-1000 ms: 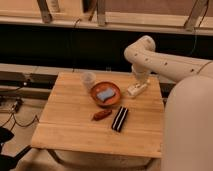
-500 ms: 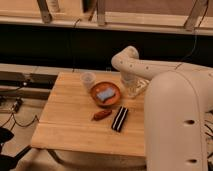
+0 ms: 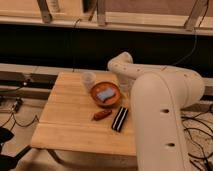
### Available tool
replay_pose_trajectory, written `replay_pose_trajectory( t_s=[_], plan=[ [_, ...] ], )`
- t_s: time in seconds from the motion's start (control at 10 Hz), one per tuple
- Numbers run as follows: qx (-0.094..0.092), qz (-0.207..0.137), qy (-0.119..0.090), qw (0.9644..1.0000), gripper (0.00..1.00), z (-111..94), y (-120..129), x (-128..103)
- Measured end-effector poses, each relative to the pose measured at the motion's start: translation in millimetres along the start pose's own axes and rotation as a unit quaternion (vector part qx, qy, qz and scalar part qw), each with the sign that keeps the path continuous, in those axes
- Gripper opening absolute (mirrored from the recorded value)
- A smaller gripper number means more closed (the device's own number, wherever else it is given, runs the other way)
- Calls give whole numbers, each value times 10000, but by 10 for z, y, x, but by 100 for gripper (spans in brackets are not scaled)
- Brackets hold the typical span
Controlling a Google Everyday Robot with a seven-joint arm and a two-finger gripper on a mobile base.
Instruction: Push the ceramic bowl across the table
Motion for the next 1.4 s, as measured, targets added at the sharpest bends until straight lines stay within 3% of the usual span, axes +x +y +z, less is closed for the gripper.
replay_pose_trajectory(
  t_s=[0.6, 0.9, 1.1, 1.4],
  plan=[
    [-298, -261, 516, 9979, 0, 330, 272, -139],
    [-622, -630, 546, 9946, 0, 361, 554, -253],
    [-989, -971, 439, 9894, 0, 267, 834, -319],
    [-1456, -1558, 271, 9766, 0, 131, 1200, -348]
  ],
)
